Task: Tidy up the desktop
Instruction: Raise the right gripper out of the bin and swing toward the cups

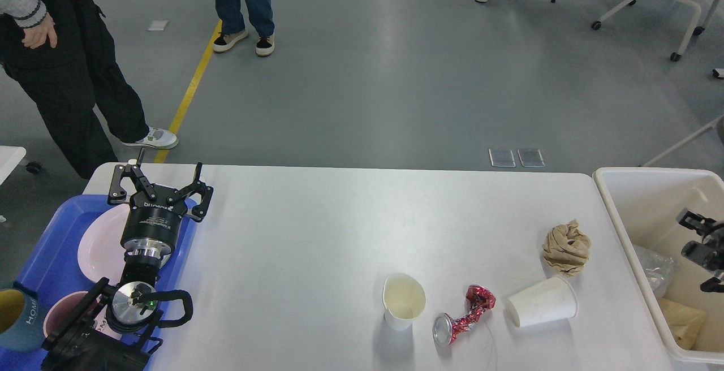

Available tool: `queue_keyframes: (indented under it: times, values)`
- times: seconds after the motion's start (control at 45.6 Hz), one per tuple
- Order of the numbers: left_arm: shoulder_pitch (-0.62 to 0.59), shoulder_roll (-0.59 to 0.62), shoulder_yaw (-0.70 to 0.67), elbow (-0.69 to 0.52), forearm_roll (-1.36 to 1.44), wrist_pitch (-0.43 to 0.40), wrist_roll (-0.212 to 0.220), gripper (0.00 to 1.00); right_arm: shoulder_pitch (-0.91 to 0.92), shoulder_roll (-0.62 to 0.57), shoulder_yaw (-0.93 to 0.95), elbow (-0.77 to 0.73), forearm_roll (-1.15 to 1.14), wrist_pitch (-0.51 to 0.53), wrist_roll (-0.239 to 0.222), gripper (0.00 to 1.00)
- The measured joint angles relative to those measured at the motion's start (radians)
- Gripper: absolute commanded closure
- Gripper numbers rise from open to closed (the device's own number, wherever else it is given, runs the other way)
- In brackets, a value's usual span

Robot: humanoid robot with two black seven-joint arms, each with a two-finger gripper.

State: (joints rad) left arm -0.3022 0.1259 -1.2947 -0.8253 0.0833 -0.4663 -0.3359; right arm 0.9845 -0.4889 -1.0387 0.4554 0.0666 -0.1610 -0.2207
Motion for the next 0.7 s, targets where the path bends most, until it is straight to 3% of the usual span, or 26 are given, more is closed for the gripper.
queue_keyframes:
  times: [0.132, 0.417, 0.702]
  values:
    - [0.000, 0.000, 0.000, 0.000, 0.000, 0.000, 0.000, 0.04, 0.200, 0.001, -0.095, 0.127, -0.001, 0.122, -0.005, 0.00]
    - [0.000, 0.000, 0.000, 0.000, 0.000, 0.000, 0.000, 0.04, 0.722, 0.089, -0.305, 0.422, 0.005, 0.546, -0.008, 0.00]
    - [0.000, 0.000, 0.000, 0.000, 0.000, 0.000, 0.000, 0.04, 1.108, 0.179, -0.332, 0.636, 0.009, 0.885, -0.008, 0.00]
